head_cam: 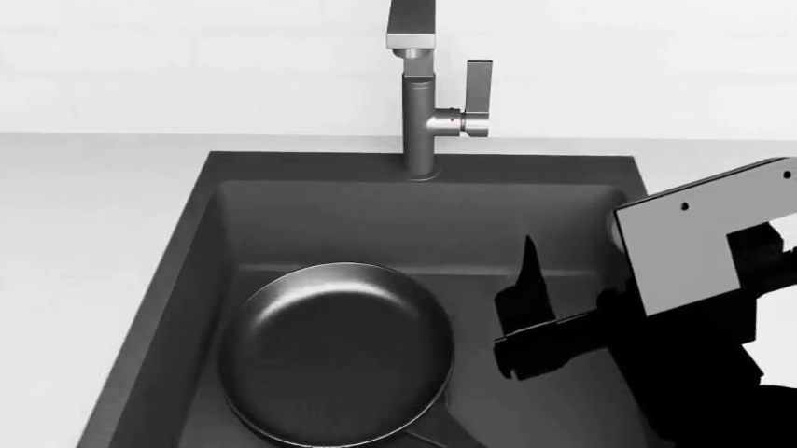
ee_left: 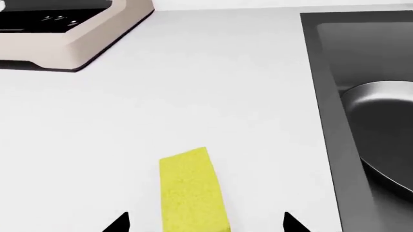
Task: Pick the pan and sponge and place them into the sink. Then turn on the water.
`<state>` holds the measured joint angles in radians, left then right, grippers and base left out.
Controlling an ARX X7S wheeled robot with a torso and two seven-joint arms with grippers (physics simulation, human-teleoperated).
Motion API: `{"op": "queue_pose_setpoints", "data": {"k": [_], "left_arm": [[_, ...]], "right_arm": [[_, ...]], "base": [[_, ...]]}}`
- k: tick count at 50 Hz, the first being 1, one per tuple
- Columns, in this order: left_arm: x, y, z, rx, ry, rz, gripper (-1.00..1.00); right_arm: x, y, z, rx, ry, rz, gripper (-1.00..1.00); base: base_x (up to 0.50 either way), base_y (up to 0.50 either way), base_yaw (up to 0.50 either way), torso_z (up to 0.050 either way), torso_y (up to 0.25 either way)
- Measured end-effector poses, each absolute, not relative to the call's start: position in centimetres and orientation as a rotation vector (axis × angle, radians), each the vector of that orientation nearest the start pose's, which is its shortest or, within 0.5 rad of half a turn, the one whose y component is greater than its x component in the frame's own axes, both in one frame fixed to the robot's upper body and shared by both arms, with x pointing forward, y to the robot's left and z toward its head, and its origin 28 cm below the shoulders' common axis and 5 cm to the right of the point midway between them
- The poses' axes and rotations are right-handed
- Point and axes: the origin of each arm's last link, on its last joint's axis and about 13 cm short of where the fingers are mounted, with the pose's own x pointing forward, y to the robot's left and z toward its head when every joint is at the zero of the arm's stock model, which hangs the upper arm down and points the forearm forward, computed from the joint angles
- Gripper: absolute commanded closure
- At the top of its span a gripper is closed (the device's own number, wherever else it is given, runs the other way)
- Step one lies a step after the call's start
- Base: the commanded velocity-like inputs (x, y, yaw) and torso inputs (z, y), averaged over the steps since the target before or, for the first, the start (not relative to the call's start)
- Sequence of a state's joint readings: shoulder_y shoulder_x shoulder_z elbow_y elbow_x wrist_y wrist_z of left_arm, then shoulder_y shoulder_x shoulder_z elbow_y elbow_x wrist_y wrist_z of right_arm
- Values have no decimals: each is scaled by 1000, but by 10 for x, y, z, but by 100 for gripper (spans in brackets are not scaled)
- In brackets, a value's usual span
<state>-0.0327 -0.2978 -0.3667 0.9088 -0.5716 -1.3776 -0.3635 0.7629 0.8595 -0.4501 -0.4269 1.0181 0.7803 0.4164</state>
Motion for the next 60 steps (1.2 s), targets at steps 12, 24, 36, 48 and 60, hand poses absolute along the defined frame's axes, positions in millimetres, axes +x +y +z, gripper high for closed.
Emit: {"op": "queue_pose_setpoints", "data": {"k": [12, 24, 36, 48, 60], "left_arm": [[166, 271, 117, 40, 406, 279, -100], [184, 273, 110, 11, 378, 275, -100], [191, 270, 105, -37, 357, 237, 100], [194, 270, 107, -24, 368, 259, 100], [212, 265, 124, 45, 368, 232, 100]], "right_arm": [[255, -166, 210, -258, 81, 196, -100], [256, -165, 209, -258, 85, 201, -100], [255, -165, 208, -258, 86, 200, -100], [255, -165, 208, -257, 84, 200, -100], [253, -165, 209, -257, 85, 204, -100]], "base": [[0, 0, 0, 0, 0], [0, 0, 0, 0, 0], [0, 0, 0, 0, 0], [1, 0, 0, 0, 0], [0, 0, 0, 0, 0]]}}
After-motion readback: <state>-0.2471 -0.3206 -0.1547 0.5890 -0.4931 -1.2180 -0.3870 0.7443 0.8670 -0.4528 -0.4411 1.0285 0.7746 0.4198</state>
